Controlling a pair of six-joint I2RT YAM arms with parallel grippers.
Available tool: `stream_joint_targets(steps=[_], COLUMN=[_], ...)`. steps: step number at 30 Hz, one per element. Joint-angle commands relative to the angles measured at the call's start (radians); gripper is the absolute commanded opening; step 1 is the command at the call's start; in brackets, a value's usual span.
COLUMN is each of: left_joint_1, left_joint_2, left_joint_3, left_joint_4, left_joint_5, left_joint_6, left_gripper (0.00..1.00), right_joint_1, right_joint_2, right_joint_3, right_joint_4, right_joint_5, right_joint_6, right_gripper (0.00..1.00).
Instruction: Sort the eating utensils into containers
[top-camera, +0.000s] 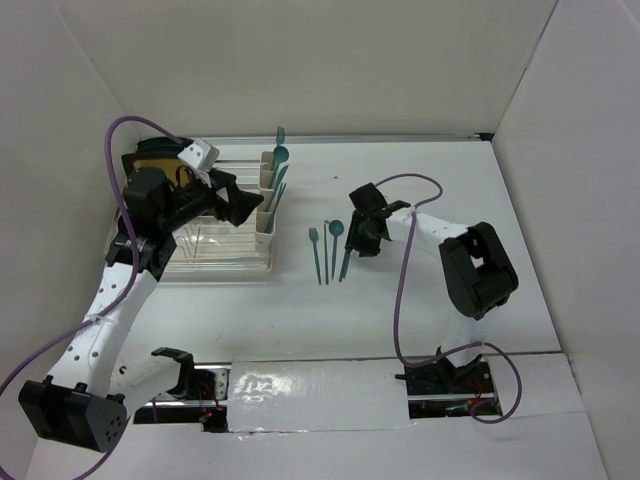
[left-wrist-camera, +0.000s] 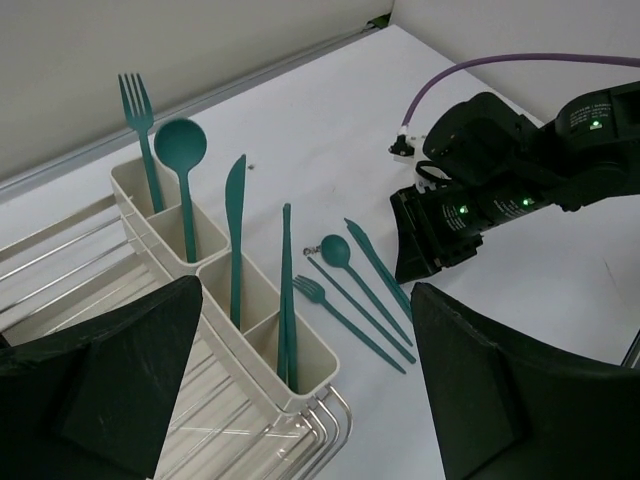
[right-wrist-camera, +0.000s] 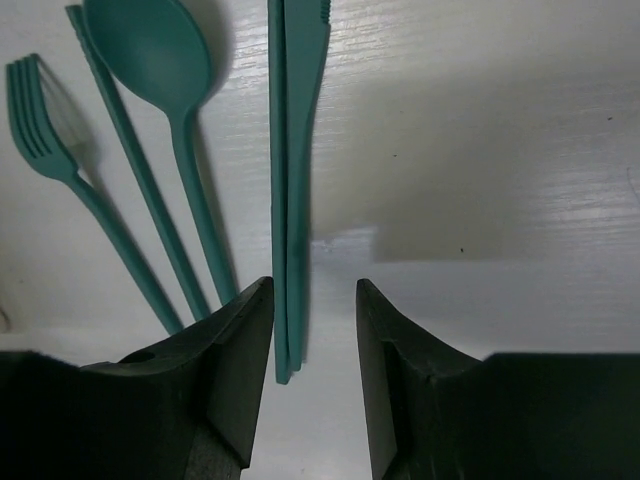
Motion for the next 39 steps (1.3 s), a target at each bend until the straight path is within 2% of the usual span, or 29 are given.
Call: stream_joint_targets(steps=[1,9,17,20,24,25,28,30,35,36,39], left_joint_1=[0.012,0.021,0.027,0.026,0.027,0.024,0.024,0.017,-0.026,-0.043,-0.1], left_joint_2=[-0.038,-0.051,-0.058,-0.058,-0.054,-0.052,-0.037,-0.023,0.052,0.107,0.232], left_joint_3=[-0.018,-0.058,-0.072,-0.073,-0.053,-0.043,0.023,0.068,0.138,0.164,0.324], left_joint_4=[-0.002,0.009,0.009,0.006,-0.026,-0.049,-0.107,-0.127,-0.192,-0.218,-0.354], left_joint_5=[-0.029,-0.03,-0.036,-0.038,-0.03,-0.033,-0.065,-0.076,-0.09,-0.096,-0.188], left_joint_6=[-0.028,-0.039,-0.034,-0.022,0.021,0.036,0.083,0.09,0.06,0.043,-0.001], left_gripper=[0.98,0.98,0.99,0.99,0.99,0.99,1.0,1.0,1.0,1.0,1.0], right_joint_1=[0.027,0.059,0.061,0.065,0.067,0.065,0.061,0.055,0.048,0.045,0.042], right_joint_2=[0.03,0.085,0.131,0.168,0.179,0.182,0.2,0.202,0.075,0.041,-0.118], right_joint_3=[0.059,0.068,0.068,0.078,0.064,0.05,0.027,0.006,-0.094,-0.106,-0.152], right_joint_4=[-0.037,-0.066,-0.066,-0.092,-0.115,-0.115,-0.147,-0.156,-0.039,-0.011,0.102], right_joint_5=[0.053,0.13,0.13,0.153,0.184,0.2,0.23,0.23,0.153,0.136,0.055], right_joint_6=[-0.006,-0.013,-0.024,-0.024,-0.03,-0.044,-0.058,-0.064,-0.096,-0.104,-0.144], right_gripper=[0.45,0.36,0.35,0.32,0.23,0.16,0.03,0.0,0.0,0.0,0.0])
